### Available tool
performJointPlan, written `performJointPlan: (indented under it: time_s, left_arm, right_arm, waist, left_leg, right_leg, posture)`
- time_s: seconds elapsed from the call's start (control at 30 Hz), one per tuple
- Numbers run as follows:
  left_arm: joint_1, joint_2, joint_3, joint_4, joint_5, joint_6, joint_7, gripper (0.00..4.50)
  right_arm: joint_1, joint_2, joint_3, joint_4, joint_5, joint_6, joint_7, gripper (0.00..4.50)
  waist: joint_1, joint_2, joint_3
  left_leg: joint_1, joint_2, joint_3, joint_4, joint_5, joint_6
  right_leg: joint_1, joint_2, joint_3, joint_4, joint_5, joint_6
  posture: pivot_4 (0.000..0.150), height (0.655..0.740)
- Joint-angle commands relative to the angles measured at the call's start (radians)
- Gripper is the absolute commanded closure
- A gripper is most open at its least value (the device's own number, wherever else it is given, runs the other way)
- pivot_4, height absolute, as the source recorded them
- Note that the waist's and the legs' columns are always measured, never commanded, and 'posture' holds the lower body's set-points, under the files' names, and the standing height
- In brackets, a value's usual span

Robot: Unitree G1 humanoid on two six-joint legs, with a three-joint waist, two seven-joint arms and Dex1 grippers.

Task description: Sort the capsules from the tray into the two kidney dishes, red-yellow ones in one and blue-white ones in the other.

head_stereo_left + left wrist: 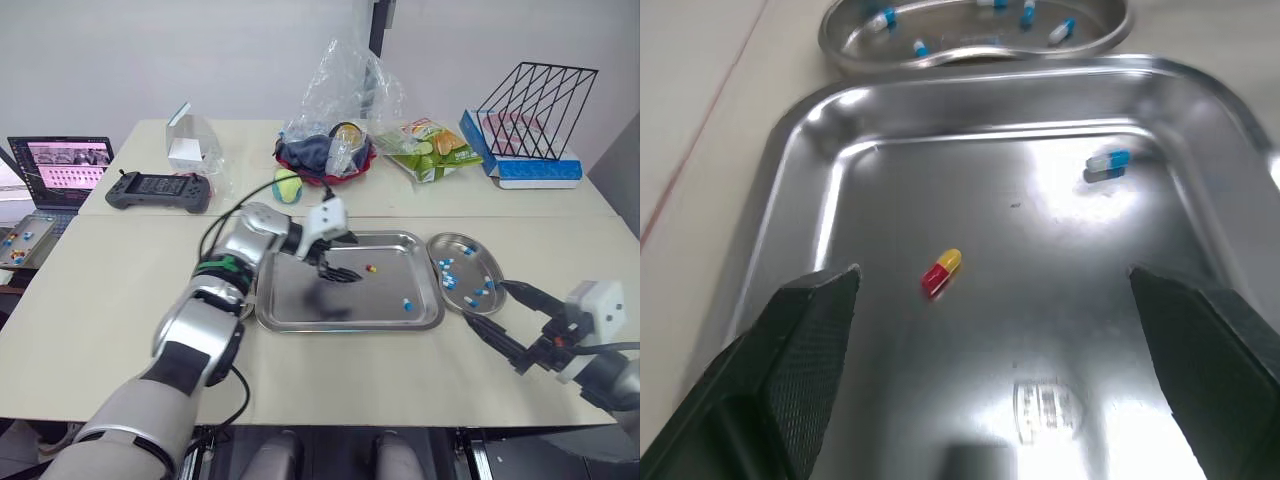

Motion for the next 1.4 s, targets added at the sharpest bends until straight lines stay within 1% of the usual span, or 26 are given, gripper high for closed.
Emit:
performJointPlan:
  time_s: [0.03,0.07,0.2,0.5,0.57,0.6,0.63,0.8,0.97,1.17,1.27,1.4]
  left_arm:
    - [-0.040,-0.026,0.008,0.039,0.036,-0.009,0.053,0.00]
    - [-0.042,-0.030,0.014,0.044,0.040,-0.011,0.055,0.00]
    - [-0.057,-0.081,0.027,0.086,0.068,0.048,0.161,0.00]
    - [-0.053,-0.098,0.049,0.109,0.103,0.112,0.190,0.00]
    - [-0.050,-0.093,0.048,0.113,0.118,0.123,0.212,0.56]
    - [-0.048,-0.093,0.049,0.113,0.121,0.127,0.213,0.92]
    - [-0.047,-0.093,0.051,0.113,0.123,0.130,0.207,1.13]
    - [-0.038,-0.095,0.051,0.110,0.141,0.124,0.177,2.88]
    - [-0.034,-0.090,0.051,0.109,0.151,0.116,0.171,4.48]
    - [-0.036,-0.088,0.058,0.106,0.150,0.113,0.170,4.48]
    - [-0.048,-0.076,0.081,0.096,0.130,0.103,0.151,4.48]
    - [-0.083,-0.020,0.117,0.060,0.099,0.112,0.101,4.48]
  right_arm:
    - [0.006,0.001,-0.015,-0.040,0.004,-0.010,-0.017,0.03]
    - [0.007,0.001,-0.015,-0.042,0.005,-0.009,-0.019,0.03]
    - [0.014,0.001,-0.016,-0.058,0.005,-0.010,-0.038,0.03]
    - [0.034,-0.001,-0.028,-0.087,0.008,-0.005,-0.068,0.03]
    - [0.033,-0.007,-0.031,-0.094,0.011,0.002,-0.078,0.00]
    - [0.030,-0.009,-0.032,-0.095,0.011,0.005,-0.081,0.00]
    - [0.029,-0.010,-0.032,-0.096,0.012,0.006,-0.083,0.00]
    - [0.026,-0.033,-0.030,-0.090,0.005,0.020,-0.086,0.00]
    - [0.024,-0.039,-0.023,-0.081,0.001,0.020,-0.081,0.00]
    - [0.013,-0.042,-0.012,-0.071,-0.006,0.021,-0.077,0.00]
    - [-0.007,-0.048,0.002,-0.059,-0.009,0.023,-0.073,0.00]
    - [-0.041,-0.057,0.027,-0.033,0.000,0.020,-0.047,0.00]
  waist:
    - [-0.002,0.000,0.000]
    - [-0.005,0.000,0.000]
    - [-0.011,0.000,0.000]
    - [-0.011,0.000,0.000]
    - [-0.011,0.000,0.000]
    - [-0.011,0.000,0.000]
    - [-0.011,0.000,0.000]
    - [-0.010,0.000,0.000]
    - [-0.010,0.000,0.000]
    - [-0.010,0.000,0.000]
    - [-0.011,0.000,0.000]
    - [-0.014,-0.001,0.000]
  left_leg:
    - [0.000,0.000,0.000,0.000,0.000,0.000]
    - [0.000,0.000,0.000,0.000,0.000,0.000]
    - [0.000,0.000,0.000,-0.001,0.000,0.000]
    - [0.000,0.000,0.001,0.000,0.000,0.000]
    - [0.001,0.000,0.001,0.000,0.000,0.000]
    - [0.001,0.000,0.001,0.000,0.000,0.000]
    - [0.001,0.000,0.001,0.000,0.000,0.000]
    - [0.001,0.000,0.001,0.000,0.000,0.000]
    - [0.001,0.000,0.001,0.000,0.000,0.001]
    - [0.001,0.000,0.001,0.000,0.000,0.000]
    - [0.001,0.000,0.001,0.000,0.000,0.000]
    - [0.000,0.000,0.001,0.000,0.000,0.000]
  right_leg:
    - [0.000,0.000,0.000,0.000,0.000,0.000]
    - [-0.001,0.000,0.000,0.001,0.000,0.000]
    - [-0.001,0.000,0.001,0.003,0.000,0.000]
    - [-0.001,0.000,0.001,0.003,0.000,0.000]
    - [-0.001,0.000,0.001,0.003,0.000,0.000]
    - [-0.001,0.000,0.001,0.003,0.000,0.000]
    - [-0.001,0.000,0.001,0.003,0.000,0.000]
    - [0.000,0.000,0.001,0.003,0.000,0.000]
    - [0.000,0.000,0.001,0.003,0.000,0.000]
    - [0.000,0.000,0.001,0.003,0.000,0.000]
    - [0.000,0.000,0.001,0.003,0.000,0.000]
    - [-0.002,0.000,0.001,0.003,0.000,0.000]
  posture:
    - [0.150,0.7400]
    - [0.150,0.7400]
    - [0.150,0.7400]
    - [0.150,0.7400]
    - [0.150,0.7400]
    - [0.150,0.7400]
    - [0.150,0.7400]
    - [0.150,0.7400]
    - [0.150,0.7400]
    - [0.150,0.7400]
    - [0.150,0.7400]
    - [0.150,0.7400]
